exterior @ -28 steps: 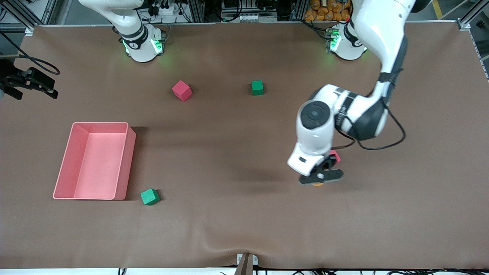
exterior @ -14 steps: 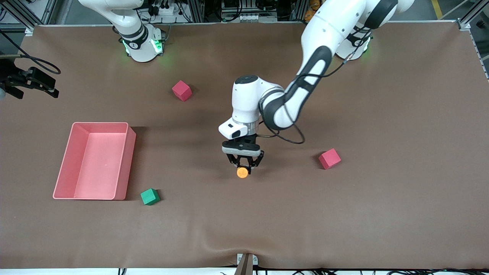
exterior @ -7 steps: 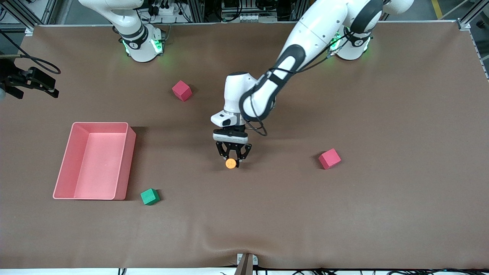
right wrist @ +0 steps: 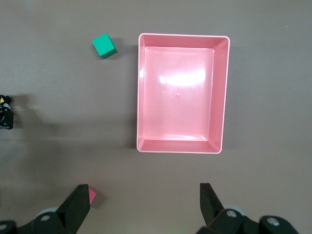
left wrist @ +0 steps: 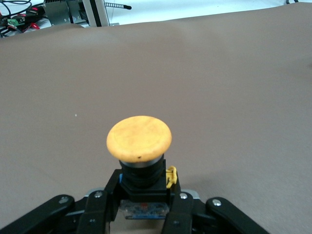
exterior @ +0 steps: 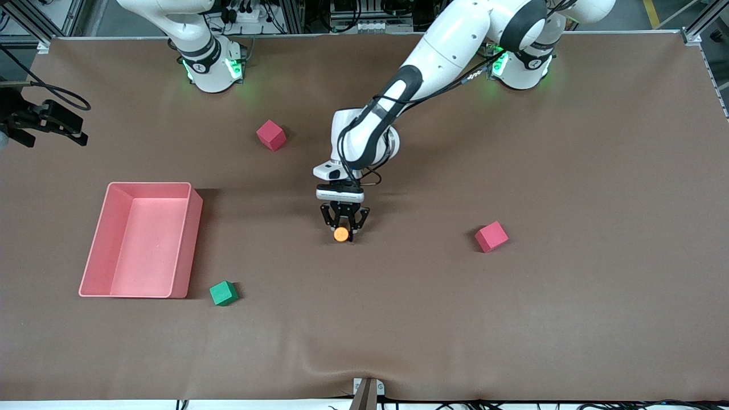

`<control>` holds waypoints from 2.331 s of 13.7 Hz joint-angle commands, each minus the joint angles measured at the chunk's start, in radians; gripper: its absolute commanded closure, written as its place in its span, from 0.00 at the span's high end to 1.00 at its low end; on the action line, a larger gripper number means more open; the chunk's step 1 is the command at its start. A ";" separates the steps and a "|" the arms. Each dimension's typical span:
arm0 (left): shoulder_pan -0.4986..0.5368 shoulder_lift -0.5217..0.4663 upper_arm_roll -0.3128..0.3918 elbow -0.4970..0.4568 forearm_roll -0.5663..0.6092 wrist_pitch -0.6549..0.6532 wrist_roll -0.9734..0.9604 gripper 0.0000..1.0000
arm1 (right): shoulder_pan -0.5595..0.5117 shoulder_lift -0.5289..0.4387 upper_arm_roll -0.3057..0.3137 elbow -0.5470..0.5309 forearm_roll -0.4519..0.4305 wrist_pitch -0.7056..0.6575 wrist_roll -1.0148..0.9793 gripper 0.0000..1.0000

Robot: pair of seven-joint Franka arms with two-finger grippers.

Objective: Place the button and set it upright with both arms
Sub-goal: 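Lower the button upright onto the table with the left gripper, then open the left gripper and raise it away from the button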

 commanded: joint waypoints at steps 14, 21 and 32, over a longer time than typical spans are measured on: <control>-0.055 0.025 0.011 0.018 0.066 -0.085 -0.117 1.00 | 0.002 0.012 0.000 0.025 -0.017 -0.015 -0.007 1.00; -0.109 -0.091 -0.042 0.023 -0.453 -0.242 0.025 1.00 | 0.001 0.012 0.000 0.025 -0.017 -0.016 -0.007 1.00; 0.139 -0.487 -0.058 0.014 -1.112 -0.510 0.677 1.00 | 0.001 0.012 0.000 0.025 -0.017 -0.021 -0.007 1.00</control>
